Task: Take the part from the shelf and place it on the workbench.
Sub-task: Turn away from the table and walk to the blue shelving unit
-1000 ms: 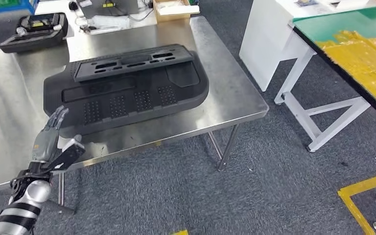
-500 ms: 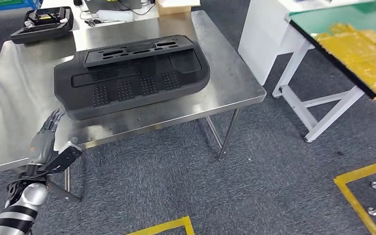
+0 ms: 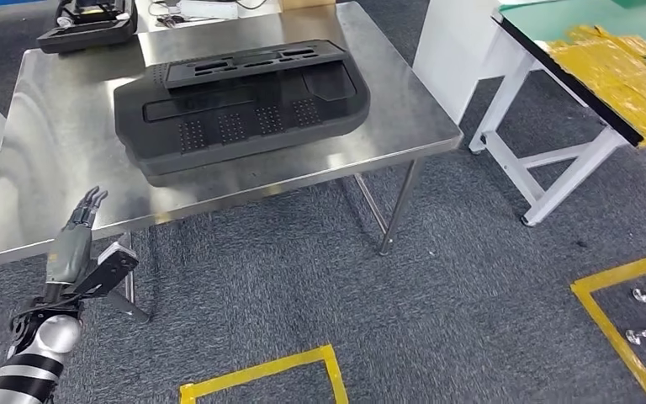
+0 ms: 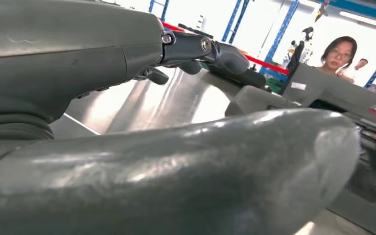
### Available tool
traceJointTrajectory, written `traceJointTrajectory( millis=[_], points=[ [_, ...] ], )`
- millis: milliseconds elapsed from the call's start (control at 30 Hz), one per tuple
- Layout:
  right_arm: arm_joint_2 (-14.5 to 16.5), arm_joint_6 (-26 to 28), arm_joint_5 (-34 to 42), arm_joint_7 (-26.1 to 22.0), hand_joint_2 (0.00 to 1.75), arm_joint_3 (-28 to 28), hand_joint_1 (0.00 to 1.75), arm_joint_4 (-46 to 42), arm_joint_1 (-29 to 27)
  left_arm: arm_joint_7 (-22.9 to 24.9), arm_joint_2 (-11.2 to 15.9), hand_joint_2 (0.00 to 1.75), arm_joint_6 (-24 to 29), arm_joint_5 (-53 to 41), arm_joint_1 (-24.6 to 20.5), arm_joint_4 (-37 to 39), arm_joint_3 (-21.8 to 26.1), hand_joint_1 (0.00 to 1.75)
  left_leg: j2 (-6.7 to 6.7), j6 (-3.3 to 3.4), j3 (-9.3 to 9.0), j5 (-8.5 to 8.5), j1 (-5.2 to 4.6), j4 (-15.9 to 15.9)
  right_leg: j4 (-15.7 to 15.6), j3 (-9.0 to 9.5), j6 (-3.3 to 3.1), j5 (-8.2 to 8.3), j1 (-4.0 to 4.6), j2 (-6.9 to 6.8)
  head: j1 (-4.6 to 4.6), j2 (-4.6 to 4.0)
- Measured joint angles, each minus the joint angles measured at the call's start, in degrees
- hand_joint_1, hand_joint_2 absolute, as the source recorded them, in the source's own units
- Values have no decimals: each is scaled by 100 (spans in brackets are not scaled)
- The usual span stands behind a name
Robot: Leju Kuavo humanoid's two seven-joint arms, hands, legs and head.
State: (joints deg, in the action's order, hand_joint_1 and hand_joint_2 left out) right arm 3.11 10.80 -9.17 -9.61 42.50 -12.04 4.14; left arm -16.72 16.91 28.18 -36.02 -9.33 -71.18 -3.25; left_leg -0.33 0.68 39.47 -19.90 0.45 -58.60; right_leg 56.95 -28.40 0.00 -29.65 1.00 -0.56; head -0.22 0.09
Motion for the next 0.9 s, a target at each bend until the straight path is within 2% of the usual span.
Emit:
traceJointTrajectory(
  millis=[33, 67, 100, 133, 167, 200, 233, 267, 300, 333, 367, 400, 433, 467, 500, 533, 600, 633, 667, 700, 767, 800, 833, 867, 900],
  points=[
    [-1, 0, -1, 0, 0, 1, 0, 0, 3, -5, -1, 0, 2, 2, 6, -4, 2, 0, 8, -41, -10, 68, 16, 50, -24, -29, -9, 64, 18, -9, 12, 0],
    [1, 0, -1, 1, 0, 1, 0, 0, 5, -10, -2, 0, 2, 2, 13, -7, 5, 0, 11, -78, -1, 113, 30, 82, -86, -55, -35, 143, -7, -6, 31, 0],
    [1, 0, -1, 1, 0, 2, 0, 0, 10, -13, -1, 0, 2, 2, 21, -8, 10, 0, 10, -110, 29, 60, 32, 73, -141, -74, -64, 229, -29, -6, 38, 0],
    [2, 0, -1, 2, 0, 2, 0, 0, 11, -14, 1, 0, 2, 5, 26, -9, 17, 0, 8, -137, 71, -97, 31, -13, -193, -100, -98, 325, -65, -8, 34, 0],
    [4, 0, 0, 2, 0, 3, 0, 0, 6, -15, 3, 0, 2, 8, 31, -9, 24, 0, 7, -162, 129, -361, 33, -215, -231, -136, -116, 417, -100, -11, 27, 0],
    [4, -2, 1, 2, 0, 4, 0, 0, 0, -15, 4, 0, 2, 10, 36, -8, 28, 0, 7, -190, 192, -681, 35, -522, -235, -194, -130, 484, -98, -16, 20, 0],
    [5, -4, 1, 2, 0, 5, 0, 0, -6, -15, 5, 0, 2, 13, 44, -6, 32, 0, 7, -221, 244, -927, 47, -871, -229, -262, -131, 543, -103, -21, 17, 0],
    [10, -7, 2, 2, 0, 6, 0, 0, -12, -15, 5, 0, 2, 15, 54, -4, 34, 0, 8, -255, 266, -1055, 64, -1180, -223, -337, -114, 599, -107, -26, 16, 0],
    [16, -10, 2, 2, 0, 6, 0, 1, -14, -15, 5, 0, 2, 20, 64, -3, 37, 0, 10, -290, 230, -1045, 86, -1360, -211, -418, -92, 654, -117, -30, 16, 0],
    [23, -11, 2, 2, 0, 7, 0, 1, -16, -16, 5, 0, 2, 30, 72, -3, 40, 0, 12, -329, 104, -929, 113, -1354, -189, -503, -60, 703, -136, -32, 15, 0],
    [30, -11, 2, 2, 0, 8, 0, 2, -16, -17, 5, 0, 2, 42, 75, -3, 46, 0, 17, -375, -119, -787, 148, -1162, -150, -591, -23, 744, -158, -34, 15, 0],
    [23, -11, 2, 1, 0, 9, 0, -2, -16, -19, 2, 0, 2, 52, 71, -2, 50, 0, 18, -441, -394, -753, 176, -838, -92, -680, 13, 774, -164, -34, 8, 0],
    [20, -11, 2, 1, 0, 10, 0, -4, -16, -22, 1, 0, 2, 59, 67, -4, 55, 0, 4, -462, -640, -773, 186, -523, -17, -761, 47, 794, -162, -37, -8, 0],
    [13, -11, 2, -1, 0, 12, 0, -7, -17, -25, -3, 0, 2, 63, 66, -4, 60, 0, -3, -460, -799, -840, 189, -290, 47, -816, 77, 814, -145, -36, -17, 0],
    [8, -11, 2, -2, 0, 16, 0, -9, -18, -27, -6, 0, 1, 63, 64, -4, 63, 0, -12, -427, -859, -920, 176, -177, 88, -855, 110, 840, -126, -35, -28, 0],
    [16, -11, 2, -2, 0, 20, 0, -7, -21, -31, -7, 0, 0, 64, 64, -5, 66, 0, -18, -348, -838, -911, 160, -170, 105, -876, 146, 873, -121, -33, -27, 0],
    [21, -11, 4, -3, 0, 29, 0, -7, -31, -32, -11, 0, -3, 63, 59, -2, 68, 0, -1, -232, -755, -863, 151, -187, 97, -912, 218, 932, -121, -24, -18, 0],
    [23, -11, 5, -3, 0, 33, 0, -6, -37, -33, -13, 0, -7, 63, 50, -1, 68, 0, 4, -167, -710, -823, 149, -183, 131, -959, 232, 894, -128, -20, -11, 0],
    [26, -11, 7, -3, 0, 35, 0, -5, -42, -36, -14, 0, -11, 63, 37, -2, 69, 0, 8, -99, -657, -776, 148, -177, 251, -1032, 222, 771, -134, -12, -9, 0],
    [29, -11, 9, -3, 0, 37, 0, -5, -43, -40, -15, 0, -15, 63, 24, -3, 69, 0, 9, -40, -596, -724, 144, -176, 483, -1133, 196, 574, -143, 0, -1, 0],
    [35, -11, 12, -3, 0, 38, 0, -4, -42, -48, -16, 0, -21, 63, 10, -4, 69, 0, 9, 38, -441, -605, 123, -178, 1230, -1379, 145, 90, -146, 22, 14, 0],
    [37, -11, 13, -3, 0, 39, 0, -4, -41, -50, -18, 0, -24, 63, 10, -3, 69, 0, 10, 47, -361, -545, 109, -179, 1588, -1455, 147, -69, -146, 26, 19, 0],
    [38, -11, 13, -3, 0, 39, 0, -4, -40, -51, -20, 0, -26, 63, 10, -3, 69, 0, 11, 48, -287, -487, 95, -181, 1812, -1465, 165, -142, -145, 27, 19, 0],
    [39, -11, 13, -3, 0, 40, 0, -4, -40, -52, -21, 0, -27, 63, 10, -3, 69, 0, 11, 47, -212, -427, 79, -182, 1813, -1355, 191, -117, -141, 29, 20, 0],
    [40, -11, 13, -3, 0, 40, 0, -5, -39, -52, -23, 0, -29, 63, 10, -5, 69, 0, 10, 44, -141, -366, 61, -182, 1619, -1144, 208, -39, -131, 32, 19, 0]
  ],
)
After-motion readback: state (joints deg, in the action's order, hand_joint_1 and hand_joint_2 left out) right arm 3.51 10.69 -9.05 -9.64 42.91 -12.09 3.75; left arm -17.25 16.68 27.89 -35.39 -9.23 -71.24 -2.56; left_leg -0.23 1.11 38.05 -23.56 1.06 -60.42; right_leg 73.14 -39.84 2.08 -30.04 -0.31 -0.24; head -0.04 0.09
